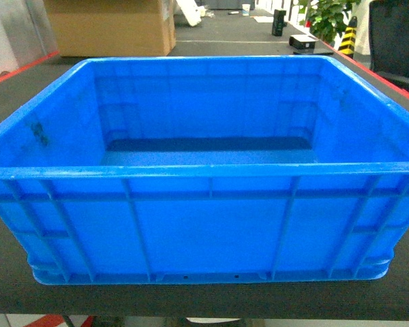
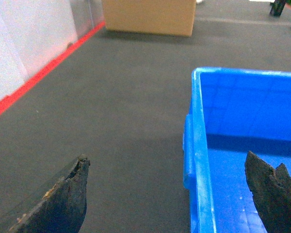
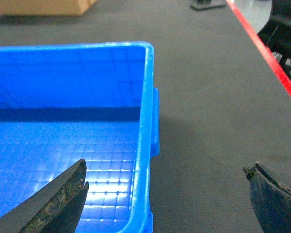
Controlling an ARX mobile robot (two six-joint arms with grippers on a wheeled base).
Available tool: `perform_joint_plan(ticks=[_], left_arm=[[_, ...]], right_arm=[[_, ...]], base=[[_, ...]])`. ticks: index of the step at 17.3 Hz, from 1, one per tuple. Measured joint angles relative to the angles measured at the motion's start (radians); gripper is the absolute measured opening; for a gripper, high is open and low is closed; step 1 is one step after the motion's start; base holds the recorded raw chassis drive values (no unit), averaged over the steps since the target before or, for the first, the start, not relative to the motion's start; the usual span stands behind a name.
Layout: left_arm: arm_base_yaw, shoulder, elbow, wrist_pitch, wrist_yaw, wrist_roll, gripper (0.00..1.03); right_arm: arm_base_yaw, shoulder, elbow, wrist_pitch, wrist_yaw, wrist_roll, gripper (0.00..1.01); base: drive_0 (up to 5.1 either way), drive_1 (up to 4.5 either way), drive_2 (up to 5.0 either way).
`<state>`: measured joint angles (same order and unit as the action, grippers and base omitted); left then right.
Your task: Place box next to blue box on left shelf
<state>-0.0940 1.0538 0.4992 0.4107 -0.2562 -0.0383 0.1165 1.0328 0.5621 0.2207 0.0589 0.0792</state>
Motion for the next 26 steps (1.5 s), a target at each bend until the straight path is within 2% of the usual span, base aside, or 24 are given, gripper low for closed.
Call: perform_joint_plan(ticks=[2, 3, 5, 8, 11, 12, 13, 15, 16, 18, 20, 21, 26], left_arm=[[0.000, 0.195, 0.130, -0.069, 0.022, -0.030, 0.98], [0.000, 0.266, 0.180, -0.087, 0.037, -0.047, 0.98], [-0.001, 0.389, 0.255, -0.140, 0.043, -0.068, 0.98], [-0.004, 0.446, 0.308, -0.218, 0.047, -0.070, 0.98], [-0.007, 0.462, 0.338, -0.230, 0.051, -0.069, 0.98], [-0.008, 0.466, 0.338, -0.241, 0.051, -0.066, 0.94], [-0.009, 0.466, 0.338, -0.254, 0.050, -0.063, 0.83], [-0.009, 0.466, 0.343, -0.272, 0.058, -0.063, 0.61], [-0.009, 0.467, 0.349, -0.297, 0.081, -0.063, 0.41], [-0.011, 0.472, 0.356, -0.317, 0.105, -0.062, 0.20], [-0.013, 0.472, 0.360, -0.325, 0.108, -0.064, 0.13], [-0.013, 0.472, 0.360, -0.326, 0.108, -0.064, 0.13], [-0.013, 0.472, 0.359, -0.324, 0.103, -0.066, 0.13]], right_arm=[[0.002, 0.222, 0.154, -0.035, -0.009, 0.015, 0.98], [0.002, 0.302, 0.218, -0.063, -0.026, 0.035, 0.98], [0.003, 0.431, 0.298, -0.103, -0.029, 0.057, 0.98], [0.015, 0.508, 0.324, -0.163, -0.041, 0.067, 0.98], [0.014, 0.512, 0.346, -0.190, -0.064, 0.077, 0.98], [0.014, 0.517, 0.346, -0.191, -0.070, 0.082, 0.98], [0.014, 0.520, 0.346, -0.193, -0.075, 0.085, 0.95], [0.013, 0.521, 0.346, -0.196, -0.079, 0.085, 0.74], [0.013, 0.524, 0.346, -0.213, -0.086, 0.085, 0.54], [0.013, 0.531, 0.346, -0.220, -0.086, 0.085, 0.32], [0.014, 0.532, 0.346, -0.221, -0.091, 0.085, 0.13], [0.014, 0.532, 0.346, -0.221, -0.089, 0.093, 0.10], [0.014, 0.532, 0.347, -0.222, -0.090, 0.097, 0.10]], base=[[0.0, 0.00, 0.0], [0.0, 0.00, 0.0], [0.0, 0.00, 0.0], [0.0, 0.00, 0.0], [0.0, 0.00, 0.0], [0.0, 0.00, 0.0], [0.0, 0.00, 0.0], [0.0, 0.00, 0.0], [0.0, 0.00, 0.0], [0.0, 0.00, 0.0], [0.0, 0.00, 0.0], [0.0, 0.00, 0.0], [0.0, 0.00, 0.0]])
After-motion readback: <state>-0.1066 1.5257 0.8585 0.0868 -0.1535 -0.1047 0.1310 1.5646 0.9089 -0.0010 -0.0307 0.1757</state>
